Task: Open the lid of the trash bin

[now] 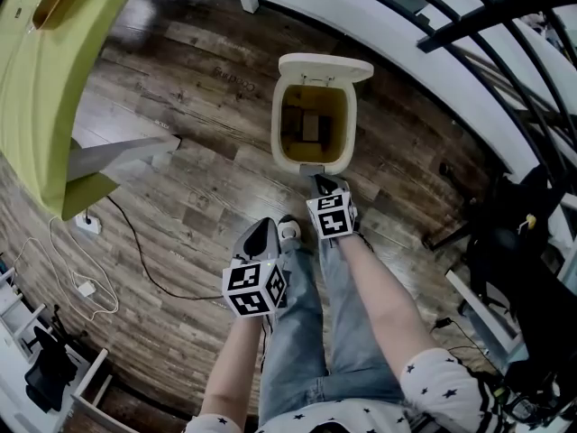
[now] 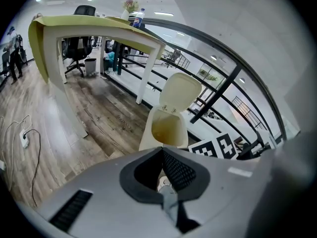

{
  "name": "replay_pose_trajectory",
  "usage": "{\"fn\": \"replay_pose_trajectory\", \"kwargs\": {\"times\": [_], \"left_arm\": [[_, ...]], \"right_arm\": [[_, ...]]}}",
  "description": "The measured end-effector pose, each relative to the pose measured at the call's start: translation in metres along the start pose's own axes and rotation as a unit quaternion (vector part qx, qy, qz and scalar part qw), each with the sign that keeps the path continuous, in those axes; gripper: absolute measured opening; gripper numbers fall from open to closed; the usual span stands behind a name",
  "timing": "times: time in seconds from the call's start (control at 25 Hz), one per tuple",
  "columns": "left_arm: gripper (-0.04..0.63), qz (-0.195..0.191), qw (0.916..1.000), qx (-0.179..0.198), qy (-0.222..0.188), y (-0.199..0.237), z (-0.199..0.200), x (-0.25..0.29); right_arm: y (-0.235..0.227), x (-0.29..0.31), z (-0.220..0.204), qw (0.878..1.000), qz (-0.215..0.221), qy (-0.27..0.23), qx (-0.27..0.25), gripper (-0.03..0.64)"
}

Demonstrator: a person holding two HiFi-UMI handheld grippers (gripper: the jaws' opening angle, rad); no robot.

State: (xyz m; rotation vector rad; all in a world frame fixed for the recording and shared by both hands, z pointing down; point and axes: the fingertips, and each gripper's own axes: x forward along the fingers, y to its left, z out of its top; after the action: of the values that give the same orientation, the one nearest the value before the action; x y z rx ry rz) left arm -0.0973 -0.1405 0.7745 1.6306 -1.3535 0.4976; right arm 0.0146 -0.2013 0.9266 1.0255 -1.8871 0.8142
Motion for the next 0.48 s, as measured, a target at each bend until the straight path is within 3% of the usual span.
{"fn": "replay_pose_trajectory", "kwargs": {"times": [0.48], "left_arm": [[0.008,-0.014,0.9995,0.026,-0.01,-0.015,0.021,-0.024]], "right_arm": [[0.007,-0.051,0.02,0.999,0.004,-0.037,0.021,-0.006]]}}
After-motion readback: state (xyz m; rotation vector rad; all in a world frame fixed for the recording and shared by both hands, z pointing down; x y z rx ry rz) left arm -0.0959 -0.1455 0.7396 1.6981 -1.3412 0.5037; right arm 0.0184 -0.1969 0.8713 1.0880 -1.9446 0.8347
